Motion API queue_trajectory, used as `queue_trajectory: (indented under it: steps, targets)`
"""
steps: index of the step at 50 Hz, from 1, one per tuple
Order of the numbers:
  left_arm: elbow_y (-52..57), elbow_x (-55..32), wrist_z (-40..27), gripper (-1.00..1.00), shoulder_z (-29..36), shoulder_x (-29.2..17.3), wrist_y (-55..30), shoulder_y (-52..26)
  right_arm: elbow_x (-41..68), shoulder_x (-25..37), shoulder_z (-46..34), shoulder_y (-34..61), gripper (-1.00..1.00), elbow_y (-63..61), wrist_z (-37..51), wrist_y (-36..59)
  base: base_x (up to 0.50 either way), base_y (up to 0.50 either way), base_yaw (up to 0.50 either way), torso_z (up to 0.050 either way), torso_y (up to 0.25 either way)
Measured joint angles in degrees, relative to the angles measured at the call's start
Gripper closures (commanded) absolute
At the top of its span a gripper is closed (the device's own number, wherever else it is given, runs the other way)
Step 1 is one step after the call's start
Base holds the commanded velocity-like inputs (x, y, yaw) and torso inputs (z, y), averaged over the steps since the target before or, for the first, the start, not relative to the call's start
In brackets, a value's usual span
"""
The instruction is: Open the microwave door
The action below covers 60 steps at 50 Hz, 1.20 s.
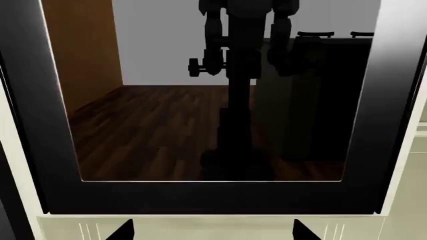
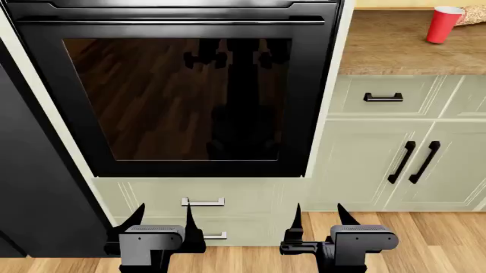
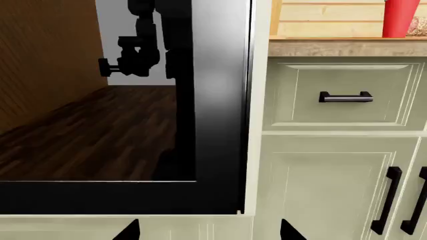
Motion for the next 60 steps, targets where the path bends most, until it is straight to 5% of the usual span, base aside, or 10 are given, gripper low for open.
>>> queue_trajectory:
  steps: [20, 35, 60]
  targets:
    - [0.96, -3.37, -2.17, -1.00, 2.22, -2.43, 0.68, 0.03, 1.64, 2.28, -2.76, 0.30, -1.00, -1.24, 3.55, 1.10, 0.00, 0.00, 0.00, 0.025, 0.000]
    - [15.94, -7.61, -3.94, -1.00, 2.59, -5.02, -9.04, -3.73, 2.73, 3.82, -3.38, 4.48, -1.00, -11.68, 6.93, 8.68, 0.00, 0.00, 0.00, 0.050, 0.000]
    - [37.44, -17.37, -8.18, -1.00, -0.80, -11.96, -41.07, -42.84, 4.99, 8.14, -1.21, 39.24, -1.00, -32.98, 10.52, 37.70, 0.00, 0.00, 0.00, 0.050, 0.000]
